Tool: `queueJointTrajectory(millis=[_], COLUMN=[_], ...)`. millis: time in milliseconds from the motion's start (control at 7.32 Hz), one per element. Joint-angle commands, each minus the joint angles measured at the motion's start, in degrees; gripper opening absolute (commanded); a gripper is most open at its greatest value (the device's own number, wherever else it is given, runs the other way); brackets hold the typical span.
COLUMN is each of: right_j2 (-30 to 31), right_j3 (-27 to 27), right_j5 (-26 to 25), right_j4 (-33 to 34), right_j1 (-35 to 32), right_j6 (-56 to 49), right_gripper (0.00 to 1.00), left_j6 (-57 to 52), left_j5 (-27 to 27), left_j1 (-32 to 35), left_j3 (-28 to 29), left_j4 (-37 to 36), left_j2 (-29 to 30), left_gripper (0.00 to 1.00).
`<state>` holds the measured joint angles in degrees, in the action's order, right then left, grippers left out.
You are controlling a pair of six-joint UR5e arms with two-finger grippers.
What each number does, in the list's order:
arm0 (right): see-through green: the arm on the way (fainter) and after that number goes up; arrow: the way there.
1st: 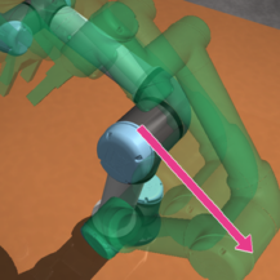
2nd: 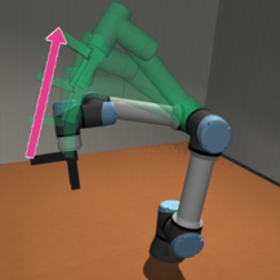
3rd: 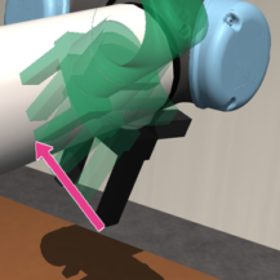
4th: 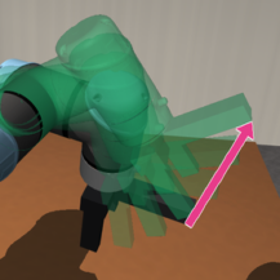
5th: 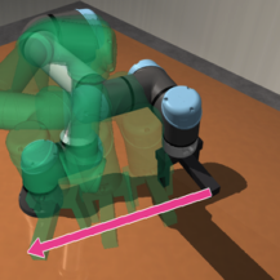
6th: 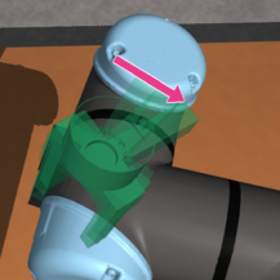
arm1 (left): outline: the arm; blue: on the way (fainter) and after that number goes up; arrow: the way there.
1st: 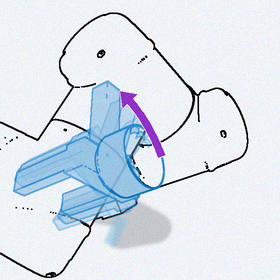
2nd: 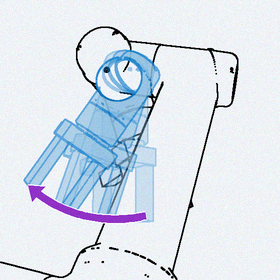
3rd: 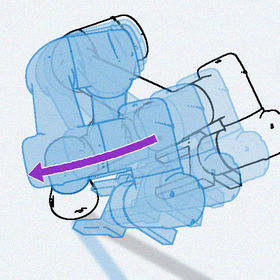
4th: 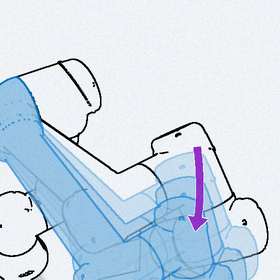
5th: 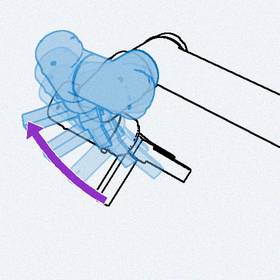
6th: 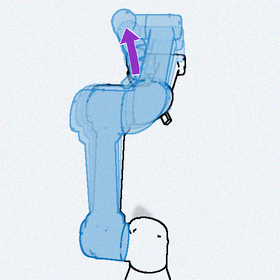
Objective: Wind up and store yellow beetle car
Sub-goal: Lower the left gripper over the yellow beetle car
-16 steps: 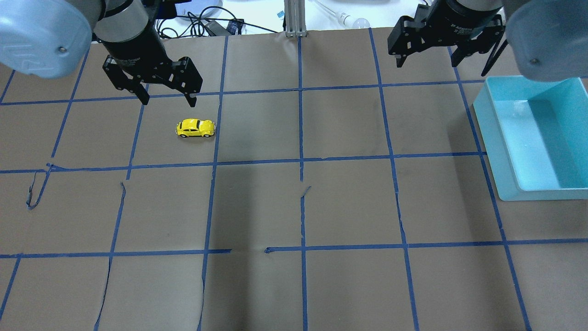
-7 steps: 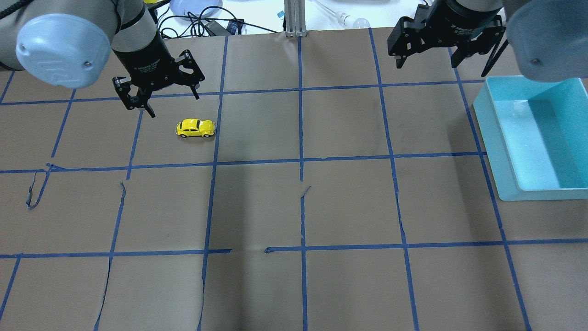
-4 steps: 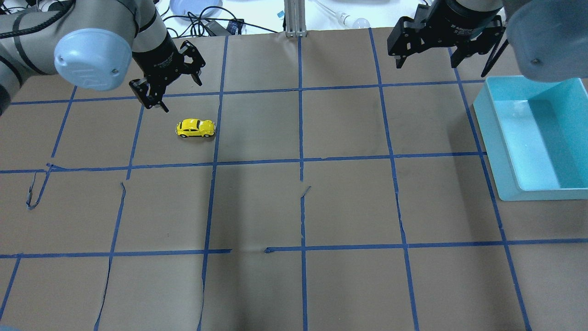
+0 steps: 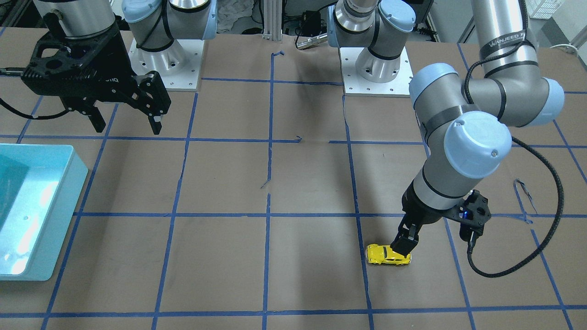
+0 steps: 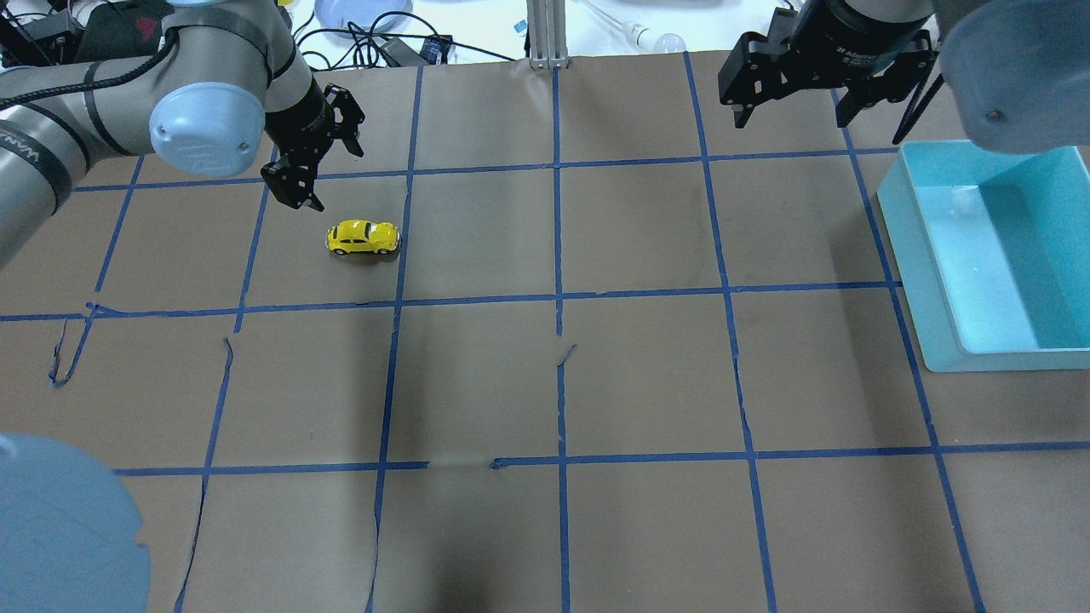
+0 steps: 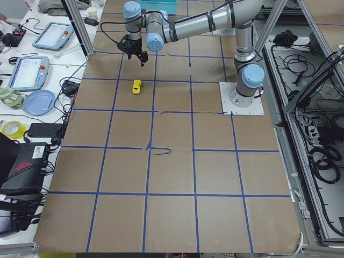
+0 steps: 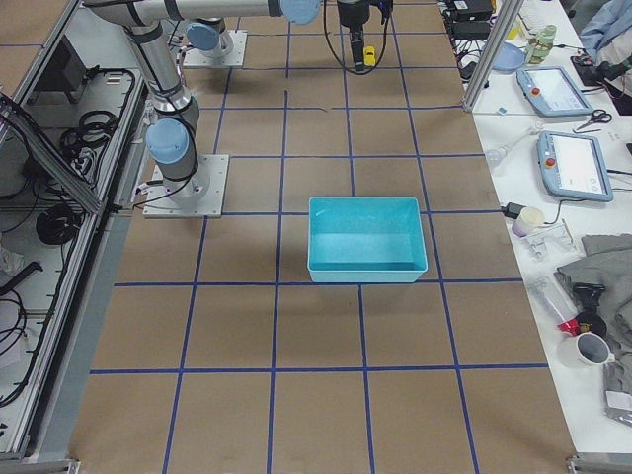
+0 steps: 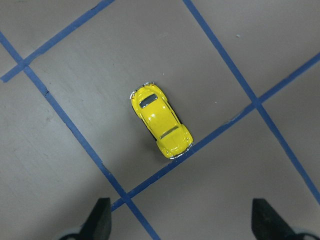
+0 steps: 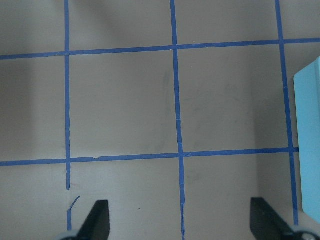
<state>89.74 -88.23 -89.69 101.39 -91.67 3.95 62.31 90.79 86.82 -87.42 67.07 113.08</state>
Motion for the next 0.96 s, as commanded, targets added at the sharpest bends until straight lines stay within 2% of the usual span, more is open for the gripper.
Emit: queueJointTrajectory(millis=[0,546,820], right_j2=[0.08,0.08,0.17], right_j3=[-0.36,-0.54,-0.54], right_j5=[0.22,0.13,0.13], right_j4=[0.03,0.03,0.03], right_j1=[0.00,0.00,0.00], right_j6=[0.00,0.00,0.00], right_gripper=[1.00,1.00,1.00], left_j6=[3.78,3.96,4.22], left_j5=[-0.35,-0.35,-0.35], left_j1=[-1.73,-2.27,-2.27], left_j3=[-0.03,-0.73,-0.82], left_j4=[-1.23,-2.47,-5.97], left_j2=[4.49,9.08,11.27], left_gripper=[1.00,1.00,1.00])
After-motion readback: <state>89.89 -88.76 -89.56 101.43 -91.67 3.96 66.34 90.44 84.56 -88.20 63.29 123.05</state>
